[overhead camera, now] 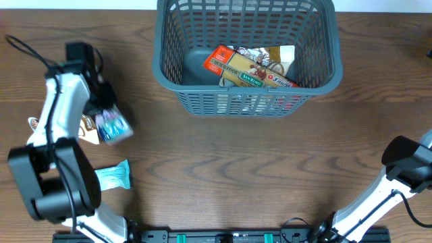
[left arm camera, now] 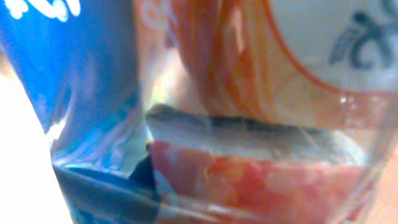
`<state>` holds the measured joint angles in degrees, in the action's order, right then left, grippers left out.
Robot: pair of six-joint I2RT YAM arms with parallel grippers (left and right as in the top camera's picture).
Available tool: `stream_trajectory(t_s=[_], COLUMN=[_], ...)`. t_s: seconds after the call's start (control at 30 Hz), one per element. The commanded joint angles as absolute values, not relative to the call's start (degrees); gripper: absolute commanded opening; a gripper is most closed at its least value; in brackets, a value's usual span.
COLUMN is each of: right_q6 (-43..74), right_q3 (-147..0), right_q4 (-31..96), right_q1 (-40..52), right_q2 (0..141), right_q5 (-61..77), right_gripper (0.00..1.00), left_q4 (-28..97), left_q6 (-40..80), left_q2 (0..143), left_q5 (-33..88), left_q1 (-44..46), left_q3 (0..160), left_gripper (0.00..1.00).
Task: Pack container
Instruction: 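Lift the tissue pack with the left gripper toward the basket, then lower the tissue pack into the basket and release, then withdraw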
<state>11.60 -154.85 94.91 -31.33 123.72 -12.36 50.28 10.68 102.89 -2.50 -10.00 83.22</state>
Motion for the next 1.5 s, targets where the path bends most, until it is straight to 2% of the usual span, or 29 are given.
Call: stream_trajectory(t_s=[0.0,0.2,0.4,0.63,0.8,1.03,1.47], right_q6=[12.4,12.4,12.4,12.4,12.4,12.4,12.4], right_q3=[-154.7,-154.7,-154.7,-154.7,-154.7,-154.7,-154.7], right_q4=[94.9,94.9,94.9,94.9,94.9,94.9,94.9], right_q1=[-31.4,-31.4,-31.4,-31.4,-31.4,-31.4,-31.4], right_q2=[123.3,123.3,123.3,123.3,123.3,123.3,123.3], right_q5=[-12.6,-12.6,-12.6,-12.6,-12.6,-12.6,-12.6], right_gripper=[0.99,0.99,0.99,0.99,0.99,0.99,0.99], left_q4=[52.1,59.2,60.9,53.4,45.3,34.2,37.8], left_q6=[10.6,10.5,10.5,7.2,4.5,2.8,2.8], left_q2=[97.1,93.4,91.1,91.9,94.7,99.5,110.0], left_q5=[-3.9,-3.7,-3.4,-3.5,-3.7,-3.7,0.9], left_q1=[-9.8,-7.5,1.8,17.4,24.3,26.2,26.2], left_q3=[92.0,105.1,115.3,118.1,118.1,118.1,118.1], left_gripper=[0.06,0.06,0.06,0.06,0.06,0.06,0.06])
